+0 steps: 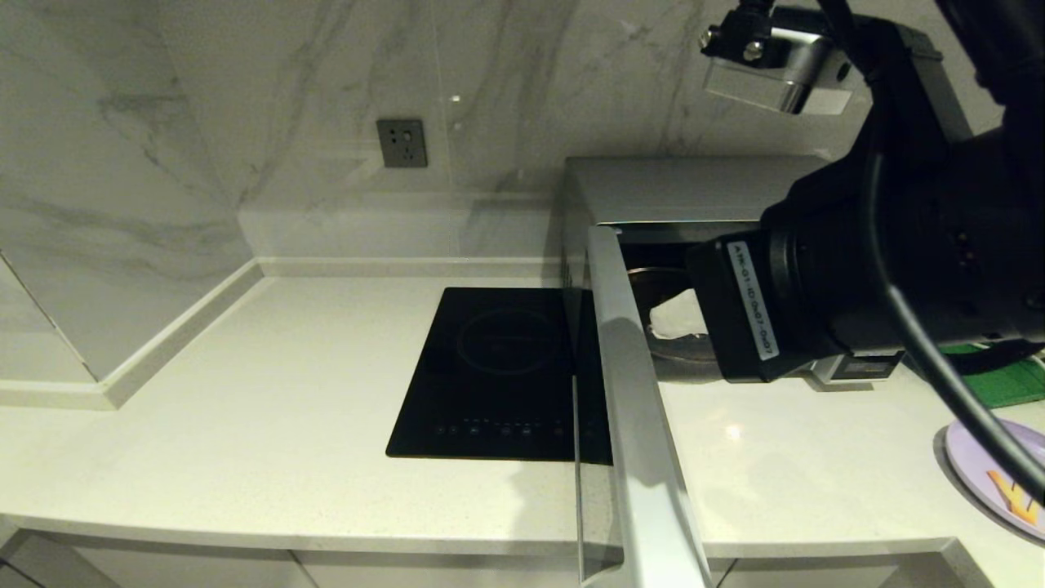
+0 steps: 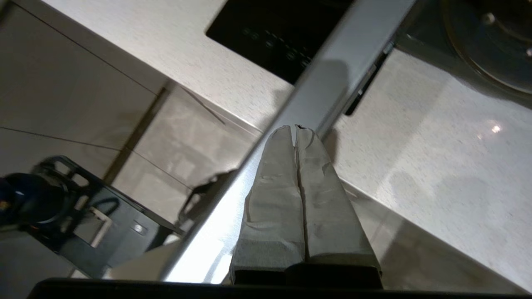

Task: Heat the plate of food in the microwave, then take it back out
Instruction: Close the microwave oven

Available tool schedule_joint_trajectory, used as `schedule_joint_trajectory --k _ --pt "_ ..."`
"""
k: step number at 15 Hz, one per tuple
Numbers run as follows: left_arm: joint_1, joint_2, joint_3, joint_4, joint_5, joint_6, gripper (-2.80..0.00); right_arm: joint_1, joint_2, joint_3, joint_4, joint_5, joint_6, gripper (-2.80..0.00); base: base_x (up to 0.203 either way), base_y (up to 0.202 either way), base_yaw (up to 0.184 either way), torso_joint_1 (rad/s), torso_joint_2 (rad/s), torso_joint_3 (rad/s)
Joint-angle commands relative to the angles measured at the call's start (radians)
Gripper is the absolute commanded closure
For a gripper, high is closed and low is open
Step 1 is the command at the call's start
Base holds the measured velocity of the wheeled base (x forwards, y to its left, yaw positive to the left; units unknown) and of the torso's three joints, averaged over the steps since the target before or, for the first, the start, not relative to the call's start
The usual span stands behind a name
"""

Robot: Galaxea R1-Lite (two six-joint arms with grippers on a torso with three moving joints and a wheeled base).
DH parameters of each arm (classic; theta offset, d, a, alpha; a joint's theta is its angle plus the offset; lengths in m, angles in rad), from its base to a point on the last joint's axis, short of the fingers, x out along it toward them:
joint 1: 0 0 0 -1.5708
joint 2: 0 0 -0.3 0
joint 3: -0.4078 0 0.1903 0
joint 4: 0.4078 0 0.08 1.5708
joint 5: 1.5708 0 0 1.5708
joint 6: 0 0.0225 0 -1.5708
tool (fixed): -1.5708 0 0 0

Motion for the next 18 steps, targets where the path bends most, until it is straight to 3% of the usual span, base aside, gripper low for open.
schedule_joint_trajectory --k 1,3,9,18 --pt "0.000 0.000 0.000 0.000 0.001 -0.001 0.00 0.064 -0.003 0.004 -0.032 0.003 0.002 0.00 0.000 0.000 0.000 0.000 0.00 0.000" --pt "0.000 0.000 0.000 0.000 0.001 -0.001 0.00 0.108 0.014 0.004 -0.077 0.002 -0.031 0.00 0.000 0.000 0.000 0.000 0.00 0.000" --pt "0.000 0.000 0.000 0.000 0.001 -0.001 0.00 0.107 0.102 0.005 -0.160 0.004 -0.036 0.00 0.000 0.000 0.000 0.000 0.00 0.000" --pt "0.000 0.000 -0.001 0.000 0.001 -0.001 0.00 0.017 0.128 0.006 -0.081 -0.002 0.101 0.00 0.000 0.000 0.000 0.000 0.00 0.000"
